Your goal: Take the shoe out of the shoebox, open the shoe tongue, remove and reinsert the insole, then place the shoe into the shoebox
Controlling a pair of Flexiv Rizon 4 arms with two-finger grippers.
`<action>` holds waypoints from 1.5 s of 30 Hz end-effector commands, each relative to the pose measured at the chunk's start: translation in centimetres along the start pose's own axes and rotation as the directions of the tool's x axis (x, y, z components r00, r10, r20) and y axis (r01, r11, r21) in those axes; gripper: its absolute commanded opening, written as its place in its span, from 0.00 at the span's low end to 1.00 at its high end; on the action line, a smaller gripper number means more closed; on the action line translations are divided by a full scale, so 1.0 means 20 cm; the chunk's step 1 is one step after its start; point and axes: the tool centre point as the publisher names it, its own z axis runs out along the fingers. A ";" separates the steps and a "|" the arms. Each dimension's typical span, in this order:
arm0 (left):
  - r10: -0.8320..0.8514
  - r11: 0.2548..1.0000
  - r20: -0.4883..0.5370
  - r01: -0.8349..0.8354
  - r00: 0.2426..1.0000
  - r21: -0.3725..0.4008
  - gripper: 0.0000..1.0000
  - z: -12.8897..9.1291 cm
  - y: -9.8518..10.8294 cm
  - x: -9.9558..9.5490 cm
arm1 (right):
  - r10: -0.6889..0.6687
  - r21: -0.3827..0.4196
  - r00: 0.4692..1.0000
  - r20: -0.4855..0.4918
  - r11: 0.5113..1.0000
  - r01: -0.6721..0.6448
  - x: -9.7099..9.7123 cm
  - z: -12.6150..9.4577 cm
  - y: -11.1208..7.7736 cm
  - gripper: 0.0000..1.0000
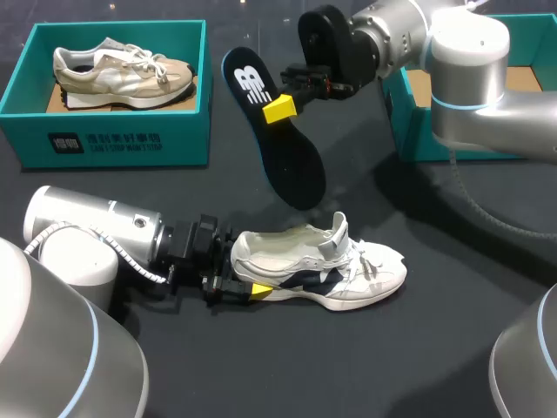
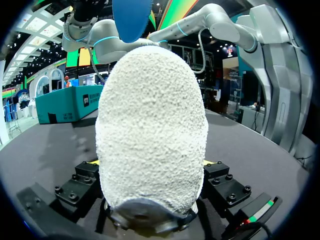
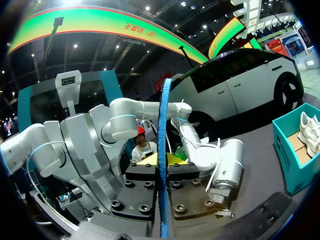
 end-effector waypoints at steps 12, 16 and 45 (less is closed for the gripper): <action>0.000 1.000 0.001 0.000 1.000 -0.002 0.00 0.01 0.01 0.00 | -0.025 -0.104 0.955 0.297 0.993 0.059 0.31 -0.13 0.01 0.00; 0.000 1.000 0.001 0.000 1.000 -0.002 0.00 0.01 0.01 0.00 | -0.001 -0.137 0.940 0.341 0.989 0.051 0.33 -0.14 0.02 0.00; 0.000 1.000 0.001 0.000 1.000 -0.002 0.00 0.01 0.01 0.00 | 0.037 -0.235 0.808 0.587 0.964 0.126 0.60 -0.16 -0.04 0.00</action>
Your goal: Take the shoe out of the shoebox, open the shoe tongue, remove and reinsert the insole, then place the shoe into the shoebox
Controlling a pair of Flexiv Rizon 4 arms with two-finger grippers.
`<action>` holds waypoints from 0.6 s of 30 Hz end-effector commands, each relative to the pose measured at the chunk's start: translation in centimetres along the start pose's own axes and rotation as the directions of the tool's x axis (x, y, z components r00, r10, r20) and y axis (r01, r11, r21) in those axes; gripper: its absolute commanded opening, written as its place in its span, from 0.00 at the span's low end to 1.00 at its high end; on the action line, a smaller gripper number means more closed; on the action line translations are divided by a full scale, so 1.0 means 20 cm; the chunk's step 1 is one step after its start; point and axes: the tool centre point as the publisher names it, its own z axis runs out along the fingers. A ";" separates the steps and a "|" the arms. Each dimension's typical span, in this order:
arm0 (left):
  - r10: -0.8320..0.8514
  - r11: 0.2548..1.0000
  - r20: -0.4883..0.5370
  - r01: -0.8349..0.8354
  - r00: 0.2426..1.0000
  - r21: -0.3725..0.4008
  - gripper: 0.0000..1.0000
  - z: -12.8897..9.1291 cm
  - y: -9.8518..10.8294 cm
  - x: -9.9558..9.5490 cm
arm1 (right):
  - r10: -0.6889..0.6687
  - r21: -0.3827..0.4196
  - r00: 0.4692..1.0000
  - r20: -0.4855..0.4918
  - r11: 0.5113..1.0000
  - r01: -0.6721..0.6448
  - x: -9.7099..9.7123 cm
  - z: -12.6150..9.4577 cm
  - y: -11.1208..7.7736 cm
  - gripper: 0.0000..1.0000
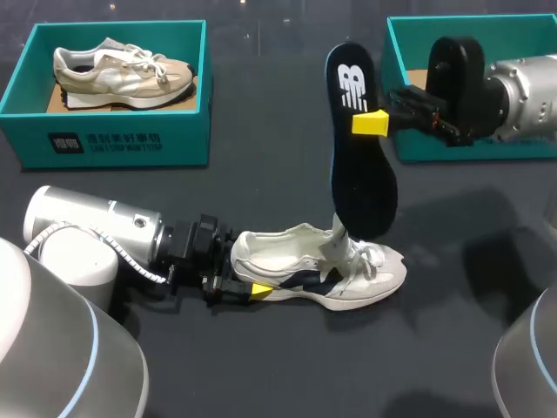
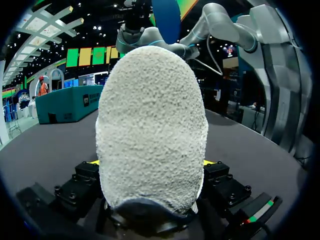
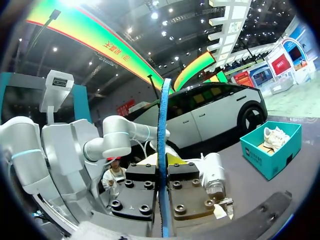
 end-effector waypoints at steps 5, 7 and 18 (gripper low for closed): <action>0.000 1.000 0.001 0.000 1.000 -0.002 0.00 0.01 0.01 0.00 | 0.000 -0.003 0.971 0.240 1.000 0.001 0.05 0.00 -0.01 0.00; 0.000 1.000 0.001 0.000 1.000 -0.002 0.00 0.01 0.01 0.00 | -0.001 -0.011 0.961 0.276 1.000 0.004 0.07 -0.02 -0.03 0.00; 0.000 1.000 0.001 0.000 1.000 -0.002 0.00 0.01 0.01 0.00 | -0.030 -0.123 0.946 0.323 0.990 0.073 0.19 -0.07 -0.12 0.00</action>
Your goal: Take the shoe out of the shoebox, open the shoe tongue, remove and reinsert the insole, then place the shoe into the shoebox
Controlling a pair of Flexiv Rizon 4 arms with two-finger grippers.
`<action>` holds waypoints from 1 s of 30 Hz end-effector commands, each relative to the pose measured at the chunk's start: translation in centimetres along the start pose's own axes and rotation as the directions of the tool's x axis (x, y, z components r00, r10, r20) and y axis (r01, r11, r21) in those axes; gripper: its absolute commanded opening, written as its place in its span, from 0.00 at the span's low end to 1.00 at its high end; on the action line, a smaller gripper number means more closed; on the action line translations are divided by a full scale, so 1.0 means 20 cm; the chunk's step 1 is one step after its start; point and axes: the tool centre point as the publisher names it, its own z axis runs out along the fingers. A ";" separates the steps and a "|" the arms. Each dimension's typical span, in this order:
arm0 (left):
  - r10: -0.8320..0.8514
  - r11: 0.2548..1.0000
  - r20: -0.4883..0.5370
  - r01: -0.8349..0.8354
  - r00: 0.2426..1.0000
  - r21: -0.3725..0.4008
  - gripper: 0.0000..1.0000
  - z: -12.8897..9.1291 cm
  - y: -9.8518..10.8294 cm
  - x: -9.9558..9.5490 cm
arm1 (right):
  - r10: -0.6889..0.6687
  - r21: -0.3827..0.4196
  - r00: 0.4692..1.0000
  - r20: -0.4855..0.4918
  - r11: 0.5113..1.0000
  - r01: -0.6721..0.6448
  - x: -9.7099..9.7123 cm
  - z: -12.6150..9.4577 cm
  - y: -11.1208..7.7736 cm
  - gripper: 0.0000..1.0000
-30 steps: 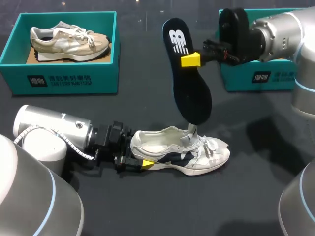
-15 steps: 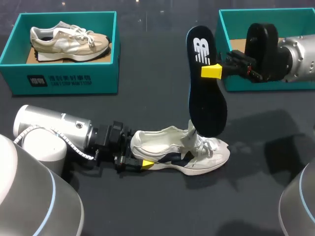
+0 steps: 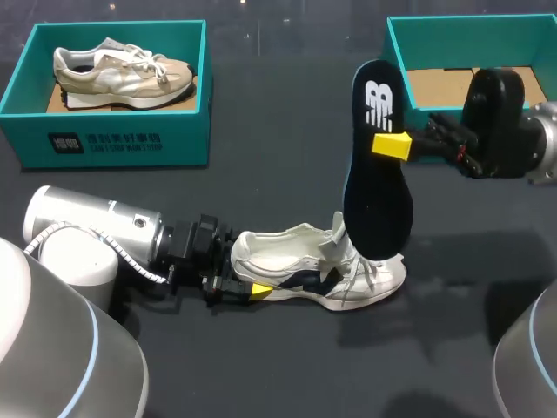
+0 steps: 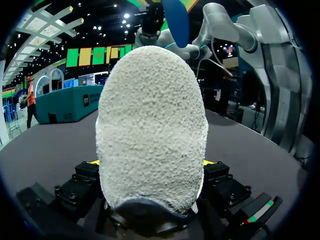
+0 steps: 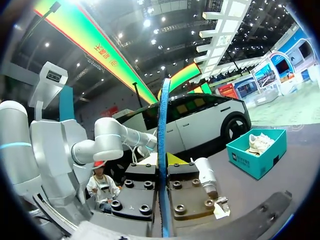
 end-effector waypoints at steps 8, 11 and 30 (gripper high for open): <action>0.000 1.000 0.001 0.000 1.000 -0.002 0.00 0.01 0.01 0.00 | -0.001 -0.033 0.986 0.166 0.999 0.006 0.06 -0.03 -0.05 0.00; 0.000 1.000 0.001 0.000 1.000 -0.002 0.00 0.01 0.01 0.00 | 0.010 -0.062 0.985 0.172 0.998 0.000 0.07 -0.07 -0.06 0.00; 0.000 1.000 0.001 0.000 1.000 -0.002 0.00 0.01 0.01 0.00 | 0.015 -0.056 0.991 0.134 0.998 -0.008 0.19 -0.13 -0.09 0.00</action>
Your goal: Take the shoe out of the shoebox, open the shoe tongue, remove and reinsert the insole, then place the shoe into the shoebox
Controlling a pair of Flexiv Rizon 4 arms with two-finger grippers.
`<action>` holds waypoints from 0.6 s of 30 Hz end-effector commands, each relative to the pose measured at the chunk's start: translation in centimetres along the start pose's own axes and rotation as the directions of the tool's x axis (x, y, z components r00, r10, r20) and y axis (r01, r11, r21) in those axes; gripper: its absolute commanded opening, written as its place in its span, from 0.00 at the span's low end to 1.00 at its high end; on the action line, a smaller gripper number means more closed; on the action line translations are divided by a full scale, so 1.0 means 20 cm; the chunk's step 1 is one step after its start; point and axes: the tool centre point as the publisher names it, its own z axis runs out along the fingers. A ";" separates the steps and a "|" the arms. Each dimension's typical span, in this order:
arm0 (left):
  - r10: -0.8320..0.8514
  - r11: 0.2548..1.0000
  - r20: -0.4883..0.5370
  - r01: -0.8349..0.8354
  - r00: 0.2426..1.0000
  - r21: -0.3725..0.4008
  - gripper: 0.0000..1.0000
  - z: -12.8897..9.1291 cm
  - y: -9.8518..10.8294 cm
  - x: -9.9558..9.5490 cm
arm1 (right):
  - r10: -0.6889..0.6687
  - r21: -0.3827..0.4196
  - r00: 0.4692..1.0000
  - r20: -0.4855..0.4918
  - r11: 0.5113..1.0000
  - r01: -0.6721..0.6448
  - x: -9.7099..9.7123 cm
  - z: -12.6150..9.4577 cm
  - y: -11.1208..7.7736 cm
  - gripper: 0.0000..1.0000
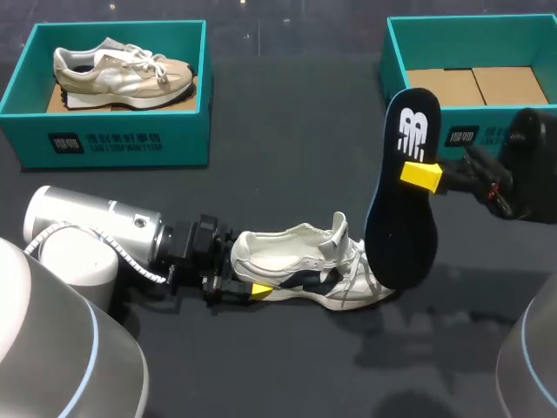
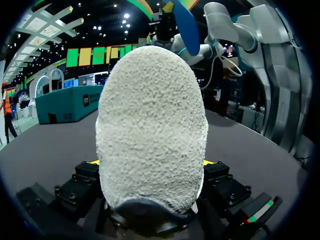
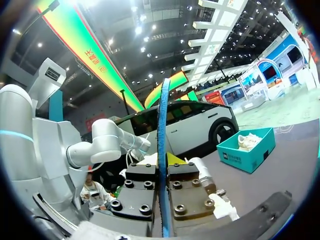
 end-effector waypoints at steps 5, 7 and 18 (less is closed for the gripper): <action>0.000 1.000 0.001 0.000 1.000 -0.002 0.00 0.01 0.01 0.00 | 0.017 -0.011 1.000 -0.003 1.000 -0.017 0.05 -0.02 -0.02 0.00; 0.000 1.000 0.001 0.000 1.000 -0.002 0.00 0.01 0.01 0.00 | 0.026 -0.020 1.000 -0.010 0.999 -0.026 0.06 -0.02 -0.03 0.00; 0.007 1.000 -0.005 -0.007 1.000 -0.007 0.00 0.01 -0.01 0.02 | 0.030 -0.023 0.999 -0.012 0.999 -0.030 0.06 -0.02 -0.03 0.00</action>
